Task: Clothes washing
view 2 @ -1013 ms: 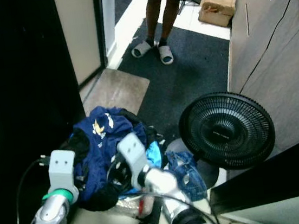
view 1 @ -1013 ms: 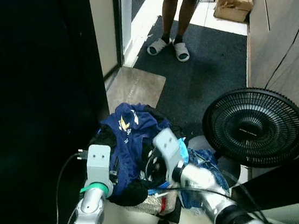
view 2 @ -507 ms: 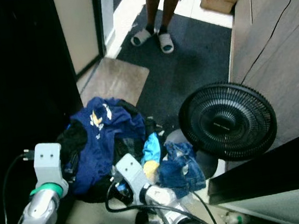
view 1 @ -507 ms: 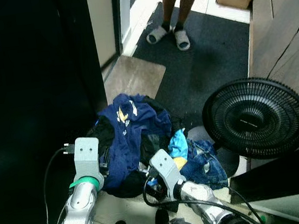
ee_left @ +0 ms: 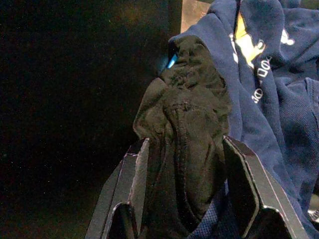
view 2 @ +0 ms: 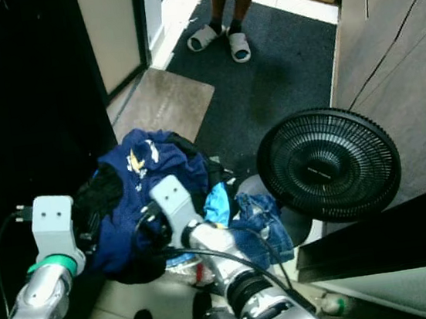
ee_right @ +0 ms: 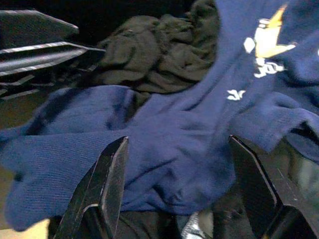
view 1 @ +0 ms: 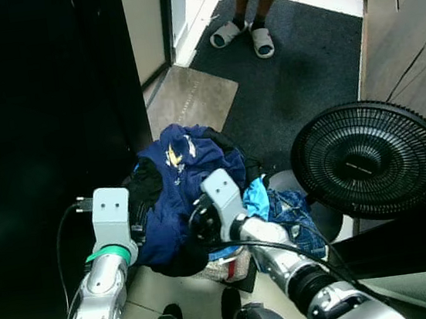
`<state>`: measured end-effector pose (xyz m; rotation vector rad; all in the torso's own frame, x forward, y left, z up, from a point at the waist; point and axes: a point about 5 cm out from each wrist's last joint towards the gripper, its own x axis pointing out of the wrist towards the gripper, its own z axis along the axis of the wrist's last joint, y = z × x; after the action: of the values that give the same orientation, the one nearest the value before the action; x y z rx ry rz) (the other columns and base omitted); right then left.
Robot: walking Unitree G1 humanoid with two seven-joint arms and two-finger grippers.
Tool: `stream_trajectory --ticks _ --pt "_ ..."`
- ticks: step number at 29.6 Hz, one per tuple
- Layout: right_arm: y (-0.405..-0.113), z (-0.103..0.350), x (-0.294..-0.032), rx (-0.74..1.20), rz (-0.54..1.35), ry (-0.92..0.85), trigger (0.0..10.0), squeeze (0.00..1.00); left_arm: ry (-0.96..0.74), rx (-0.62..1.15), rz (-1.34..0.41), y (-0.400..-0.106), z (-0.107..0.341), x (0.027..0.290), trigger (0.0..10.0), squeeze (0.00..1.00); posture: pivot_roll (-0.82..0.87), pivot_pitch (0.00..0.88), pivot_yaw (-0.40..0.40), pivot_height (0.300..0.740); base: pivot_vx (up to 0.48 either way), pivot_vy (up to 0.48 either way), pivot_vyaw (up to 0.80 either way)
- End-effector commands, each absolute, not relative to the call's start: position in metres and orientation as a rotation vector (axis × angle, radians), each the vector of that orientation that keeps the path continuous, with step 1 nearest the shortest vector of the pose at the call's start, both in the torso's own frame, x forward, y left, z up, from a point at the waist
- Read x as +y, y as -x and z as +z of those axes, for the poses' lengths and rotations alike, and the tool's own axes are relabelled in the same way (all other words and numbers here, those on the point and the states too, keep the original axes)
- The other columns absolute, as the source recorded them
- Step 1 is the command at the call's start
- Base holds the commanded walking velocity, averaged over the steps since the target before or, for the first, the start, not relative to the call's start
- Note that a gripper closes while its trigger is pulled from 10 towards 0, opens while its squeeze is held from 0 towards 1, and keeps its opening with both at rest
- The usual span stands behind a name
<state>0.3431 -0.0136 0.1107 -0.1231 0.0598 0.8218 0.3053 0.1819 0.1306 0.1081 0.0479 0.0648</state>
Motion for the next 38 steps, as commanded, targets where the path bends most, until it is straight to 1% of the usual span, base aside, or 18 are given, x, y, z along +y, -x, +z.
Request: stream_trajectory --ticks 1,4,8,13,16,18,23,25,30,34,37,38 --pt "-0.334 0.101 -0.006 0.086 0.882 0.105 10.0 0.0 -0.094 0.095 0.085 -0.298 0.12 0.184 10.0 0.0 0.19 0.457 -0.082 0.74 0.0 0.0 0.0" --pt "-0.33 0.101 0.0 0.086 0.918 0.101 10.0 0.0 -0.092 0.096 0.086 -0.297 0.12 0.184 10.0 0.0 0.19 0.458 -0.083 0.74 0.0 0.0 0.0" --pt "-0.314 0.099 0.021 0.043 1.046 0.126 10.0 0.0 -0.09 0.103 0.089 -0.294 0.121 0.185 10.0 0.0 0.2 0.458 -0.084 0.74 0.0 0.0 0.0" --pt "-0.312 0.096 0.021 0.051 1.047 0.144 10.0 0.0 -0.091 0.105 0.092 -0.293 0.121 0.185 10.0 0.0 0.2 0.465 -0.083 0.74 0.0 0.0 0.0" --pt "-0.314 0.09 0.017 0.081 1.022 0.164 10.0 0.0 -0.096 0.11 0.097 -0.289 0.122 0.188 10.0 0.0 0.22 0.493 -0.075 0.74 0.0 0.0 0.0" --pt "-0.313 0.088 0.016 0.085 1.026 0.179 10.0 0.0 -0.098 0.113 0.1 -0.287 0.122 0.189 10.0 0.0 0.23 0.495 -0.075 0.74 0.0 0.0 0.0" --pt "-0.312 0.09 0.019 0.048 1.063 0.264 10.0 0.0 -0.103 0.121 0.119 -0.281 0.124 0.195 10.0 0.0 0.25 0.509 -0.078 0.74 0.0 0.0 0.0" --pt "-0.312 0.097 0.026 0.007 1.1 0.283 10.0 0.0 -0.103 0.125 0.135 -0.277 0.125 0.198 10.0 0.0 0.26 0.513 -0.081 0.74 0.0 0.0 0.0" --pt "-0.316 0.113 0.038 -0.023 1.116 0.243 10.0 0.0 -0.101 0.118 0.15 -0.274 0.129 0.201 10.0 0.0 0.28 0.512 -0.086 0.74 0.0 0.0 0.0" --pt "-0.316 0.114 0.04 -0.023 1.121 0.243 10.0 0.0 -0.101 0.118 0.154 -0.273 0.13 0.202 10.0 0.0 0.28 0.512 -0.086 0.74 0.0 0.0 0.0" --pt "-0.311 0.101 0.04 0.061 1.121 0.213 10.0 0.0 -0.104 0.118 0.17 -0.269 0.132 0.204 10.0 0.0 0.3 0.53 -0.092 0.74 0.0 0.0 0.0" --pt "-0.311 0.101 0.04 0.061 1.121 0.213 10.0 0.0 -0.104 0.118 0.17 -0.269 0.132 0.204 10.0 0.0 0.3 0.53 -0.092 0.74 0.0 0.0 0.0"
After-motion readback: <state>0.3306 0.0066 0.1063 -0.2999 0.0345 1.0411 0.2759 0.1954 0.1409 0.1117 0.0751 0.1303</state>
